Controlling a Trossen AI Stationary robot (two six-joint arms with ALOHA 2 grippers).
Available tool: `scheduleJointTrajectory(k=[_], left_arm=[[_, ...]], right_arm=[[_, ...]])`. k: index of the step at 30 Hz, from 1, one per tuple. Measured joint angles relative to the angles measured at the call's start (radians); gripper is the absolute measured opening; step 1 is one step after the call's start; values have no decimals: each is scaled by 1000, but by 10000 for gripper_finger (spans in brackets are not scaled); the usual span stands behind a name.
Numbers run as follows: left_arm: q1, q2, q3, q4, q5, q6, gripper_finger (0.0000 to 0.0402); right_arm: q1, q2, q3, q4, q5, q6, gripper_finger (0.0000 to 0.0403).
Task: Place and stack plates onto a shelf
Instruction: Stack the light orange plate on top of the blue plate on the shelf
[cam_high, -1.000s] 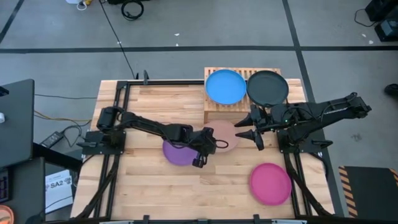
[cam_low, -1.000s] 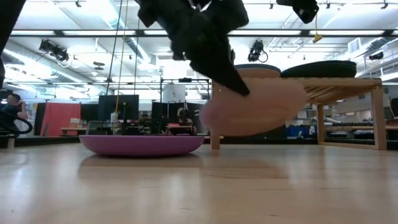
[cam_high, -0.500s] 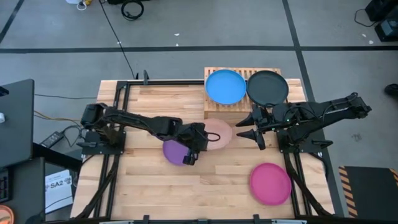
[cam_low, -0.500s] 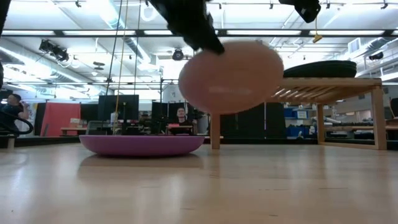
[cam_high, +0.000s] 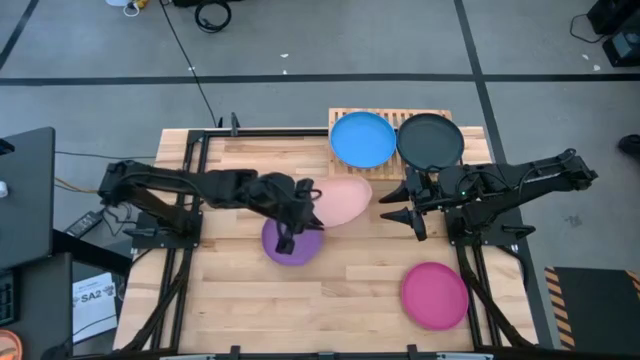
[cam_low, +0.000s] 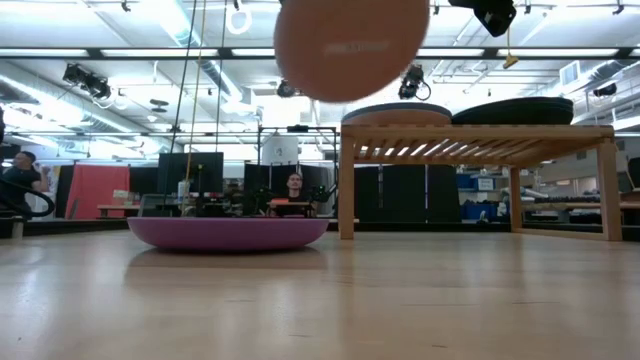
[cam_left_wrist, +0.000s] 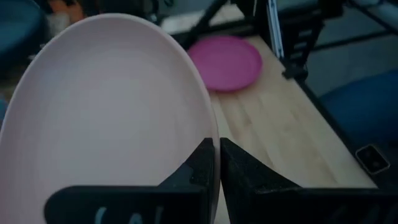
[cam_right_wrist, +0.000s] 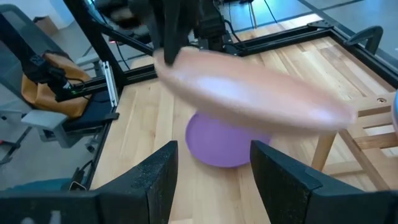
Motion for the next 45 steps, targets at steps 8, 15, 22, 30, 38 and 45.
scheduleJointTrajectory(k=[8,15,22,30,38,45], left_arm=[[47,-79,1,36,-44,82,26],[141,-72,1,111,-46,246,26],[255,-23,0,199,-43,323,26],[346,96,0,386,9,328,26],[374,209,0,517,45,395,26],[378,272,0,519,44,404,26]], right_arm=[[0,0,0,6,0,0,206],[0,0,-1,6,0,0,206],[0,0,-1,7,-3,0,206],[0,0,-1,5,-5,0,206],[0,0,-1,1,-5,0,206],[0,0,-1,-1,-2,0,206]])
